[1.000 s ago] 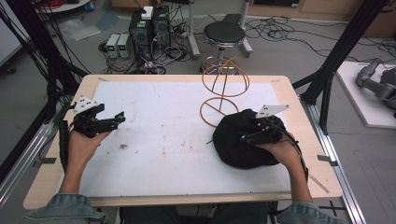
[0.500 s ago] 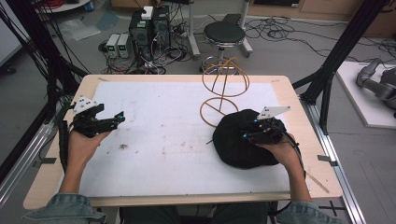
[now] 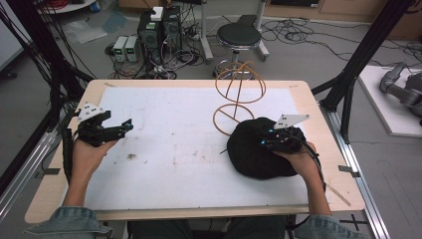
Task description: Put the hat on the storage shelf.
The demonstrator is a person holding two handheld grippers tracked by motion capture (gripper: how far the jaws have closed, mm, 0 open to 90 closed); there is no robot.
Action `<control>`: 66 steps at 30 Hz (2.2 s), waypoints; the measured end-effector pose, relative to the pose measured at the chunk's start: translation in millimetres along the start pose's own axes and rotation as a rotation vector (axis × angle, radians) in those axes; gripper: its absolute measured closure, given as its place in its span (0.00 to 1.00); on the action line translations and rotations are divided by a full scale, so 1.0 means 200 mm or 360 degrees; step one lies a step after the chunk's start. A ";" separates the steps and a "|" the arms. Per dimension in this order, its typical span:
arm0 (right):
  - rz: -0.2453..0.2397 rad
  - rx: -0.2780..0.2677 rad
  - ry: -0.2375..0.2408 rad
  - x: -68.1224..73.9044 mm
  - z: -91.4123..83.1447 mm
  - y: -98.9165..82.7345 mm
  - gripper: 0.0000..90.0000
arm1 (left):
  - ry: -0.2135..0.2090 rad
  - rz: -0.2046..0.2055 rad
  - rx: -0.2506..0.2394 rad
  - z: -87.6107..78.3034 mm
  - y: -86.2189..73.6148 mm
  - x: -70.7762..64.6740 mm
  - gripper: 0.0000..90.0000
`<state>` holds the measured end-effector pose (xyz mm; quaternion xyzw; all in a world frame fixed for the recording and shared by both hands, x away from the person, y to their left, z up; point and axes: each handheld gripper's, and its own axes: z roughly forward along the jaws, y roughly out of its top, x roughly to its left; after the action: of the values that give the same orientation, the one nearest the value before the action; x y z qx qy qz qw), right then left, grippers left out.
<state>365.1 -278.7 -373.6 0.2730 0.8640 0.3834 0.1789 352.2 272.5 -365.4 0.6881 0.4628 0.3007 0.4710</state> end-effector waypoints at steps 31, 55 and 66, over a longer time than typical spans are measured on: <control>0.0075 -0.0272 -0.0067 -0.07 -0.34 0.02 0.88 | 0.0012 -0.0006 -0.0008 -0.01 0.01 0.01 0.19; 0.0209 -0.0495 -0.0178 -0.09 -0.58 0.03 0.91 | 0.0022 -0.0027 -0.0055 -0.06 0.03 0.04 0.18; 0.0266 -0.0660 -0.0173 -0.09 -0.72 0.07 0.90 | 0.0034 -0.0042 -0.0088 -0.09 0.05 0.05 0.18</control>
<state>308.9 -362.9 -268.5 0.3213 0.7302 0.5510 0.2450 344.5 287.8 -350.4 0.6655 0.4684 0.3144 0.4888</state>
